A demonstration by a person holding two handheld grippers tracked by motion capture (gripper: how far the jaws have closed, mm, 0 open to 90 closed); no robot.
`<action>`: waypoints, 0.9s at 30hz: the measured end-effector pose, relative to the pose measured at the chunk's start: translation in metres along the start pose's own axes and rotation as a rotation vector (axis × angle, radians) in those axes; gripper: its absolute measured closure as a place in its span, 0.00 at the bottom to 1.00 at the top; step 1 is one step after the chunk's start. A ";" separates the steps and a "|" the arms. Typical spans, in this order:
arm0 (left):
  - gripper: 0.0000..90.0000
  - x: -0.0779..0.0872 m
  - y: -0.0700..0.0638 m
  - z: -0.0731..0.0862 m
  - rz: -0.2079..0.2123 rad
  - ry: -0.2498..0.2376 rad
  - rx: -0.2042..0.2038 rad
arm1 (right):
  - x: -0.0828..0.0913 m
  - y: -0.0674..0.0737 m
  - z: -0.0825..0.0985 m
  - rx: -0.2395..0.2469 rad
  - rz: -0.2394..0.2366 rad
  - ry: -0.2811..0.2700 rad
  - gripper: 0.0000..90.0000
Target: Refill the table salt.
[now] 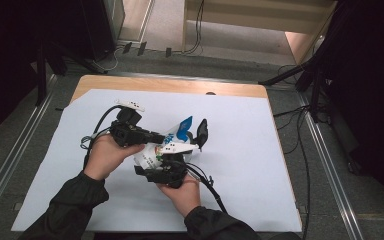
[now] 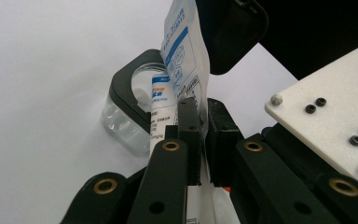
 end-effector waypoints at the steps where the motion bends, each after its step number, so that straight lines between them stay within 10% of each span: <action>1: 0.98 0.000 0.000 0.000 0.000 0.000 0.001 | 0.000 0.000 0.000 -0.001 0.000 0.001 0.61; 27: 0.97 -0.001 0.000 -0.002 -0.009 -0.013 0.000 | 0.000 0.000 -0.002 0.007 -0.009 0.011 0.60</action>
Point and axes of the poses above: each handheld gripper's, and its own axes: x roughly backward along the jaws, z roughly out of its underside, y roughly to its left, the point moved 5 cm from there along -x, roughly forward along the jaws, and after that the axes turned 13 degrees about -x, right-handed, at the moved point
